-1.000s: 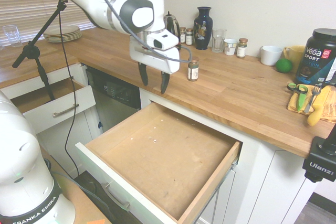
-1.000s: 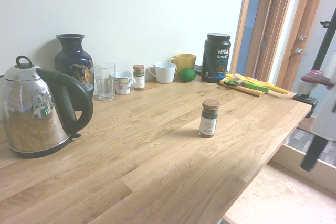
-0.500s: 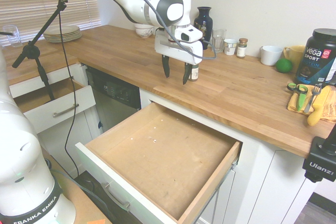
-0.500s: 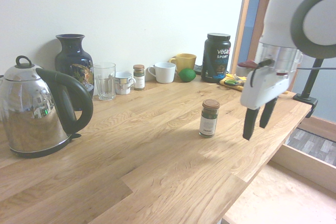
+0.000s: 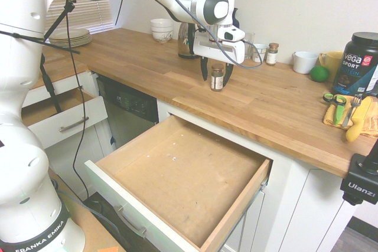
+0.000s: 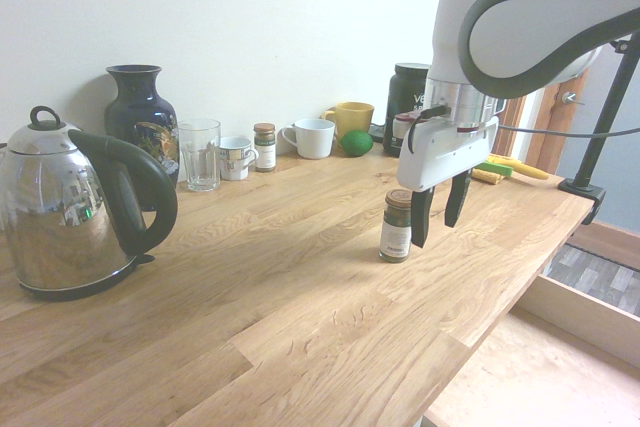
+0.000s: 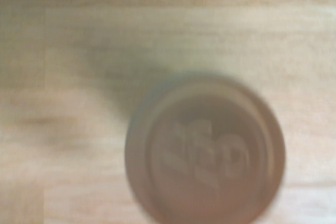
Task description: Put seasoning jar in the drawer
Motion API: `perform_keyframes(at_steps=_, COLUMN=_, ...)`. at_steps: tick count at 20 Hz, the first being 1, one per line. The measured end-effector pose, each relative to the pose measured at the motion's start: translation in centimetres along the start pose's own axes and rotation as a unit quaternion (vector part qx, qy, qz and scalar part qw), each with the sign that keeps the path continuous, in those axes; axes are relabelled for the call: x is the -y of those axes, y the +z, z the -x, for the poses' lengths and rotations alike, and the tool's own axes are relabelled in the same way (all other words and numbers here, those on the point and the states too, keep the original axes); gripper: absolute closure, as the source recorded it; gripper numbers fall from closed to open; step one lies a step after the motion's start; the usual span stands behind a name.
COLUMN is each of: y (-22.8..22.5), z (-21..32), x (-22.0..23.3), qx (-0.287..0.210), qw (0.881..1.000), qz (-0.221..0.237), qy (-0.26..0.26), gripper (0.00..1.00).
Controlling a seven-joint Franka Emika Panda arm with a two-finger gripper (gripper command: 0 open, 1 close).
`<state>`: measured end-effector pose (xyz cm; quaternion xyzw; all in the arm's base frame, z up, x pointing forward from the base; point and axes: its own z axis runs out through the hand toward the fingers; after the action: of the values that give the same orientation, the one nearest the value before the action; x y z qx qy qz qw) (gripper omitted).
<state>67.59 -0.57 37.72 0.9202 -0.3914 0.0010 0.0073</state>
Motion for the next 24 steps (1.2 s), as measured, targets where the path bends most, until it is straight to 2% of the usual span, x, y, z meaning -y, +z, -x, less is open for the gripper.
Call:
perform_keyframes(at_steps=11, y=1.9, z=-1.7, x=3.4, qx=0.01, qw=1.0, qz=0.016, qy=-0.012, gripper=0.0)
perform_keyframes(at_steps=12, y=2.1, z=-1.8, x=3.6, qx=0.01, qw=1.0, qz=0.018, qy=-0.013, gripper=1.0)
perform_keyframes(at_steps=24, y=3.1, z=-1.4, x=4.5, qx=0.014, qw=0.999, qz=0.023, qy=-0.023, gripper=1.0)
